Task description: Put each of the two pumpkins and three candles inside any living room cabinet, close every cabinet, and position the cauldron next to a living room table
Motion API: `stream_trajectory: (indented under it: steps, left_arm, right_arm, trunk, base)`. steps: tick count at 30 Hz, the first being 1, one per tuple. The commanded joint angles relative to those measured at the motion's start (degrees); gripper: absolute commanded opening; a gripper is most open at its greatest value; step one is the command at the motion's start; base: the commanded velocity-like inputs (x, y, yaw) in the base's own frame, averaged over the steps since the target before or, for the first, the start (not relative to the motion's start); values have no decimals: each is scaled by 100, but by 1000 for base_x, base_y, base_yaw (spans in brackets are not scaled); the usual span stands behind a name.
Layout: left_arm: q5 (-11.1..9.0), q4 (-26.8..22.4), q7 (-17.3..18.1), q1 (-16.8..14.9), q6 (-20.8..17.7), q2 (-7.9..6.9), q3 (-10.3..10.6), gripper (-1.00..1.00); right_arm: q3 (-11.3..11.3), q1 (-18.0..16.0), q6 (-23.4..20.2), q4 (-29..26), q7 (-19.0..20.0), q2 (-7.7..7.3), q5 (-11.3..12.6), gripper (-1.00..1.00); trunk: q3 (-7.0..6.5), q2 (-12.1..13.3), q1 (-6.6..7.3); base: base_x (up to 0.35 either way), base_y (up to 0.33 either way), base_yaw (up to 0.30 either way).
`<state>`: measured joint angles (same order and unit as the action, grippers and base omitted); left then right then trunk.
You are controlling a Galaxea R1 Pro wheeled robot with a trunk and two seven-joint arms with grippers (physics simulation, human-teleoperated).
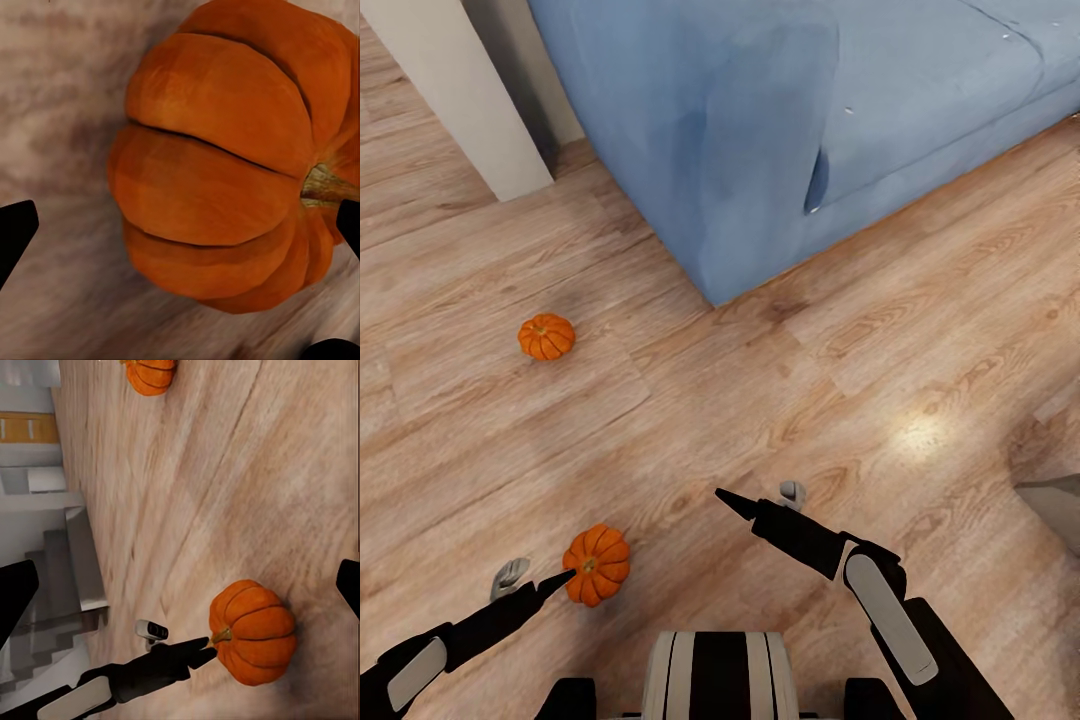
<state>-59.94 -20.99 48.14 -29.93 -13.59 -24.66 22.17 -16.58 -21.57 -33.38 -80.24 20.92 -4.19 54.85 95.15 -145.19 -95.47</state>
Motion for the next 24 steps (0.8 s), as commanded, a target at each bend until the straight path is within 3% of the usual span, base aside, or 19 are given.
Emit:
stream_trajectory:
  steps: [1,24]
  left_arm:
    - [-61,-1,11,0,-56,-4,25,100]
    - [-62,-1,2,-1,-56,-12,25,100]
  right_arm:
    - [-3,-2,-19,1,0,-3,26,100]
    - [5,-2,-19,8,0,-3,26,100]
  trunk:
    - [3,-1,1]
    - [3,-1,1]
  base:
    - [0,-37,0]
    - [24,-2,0]
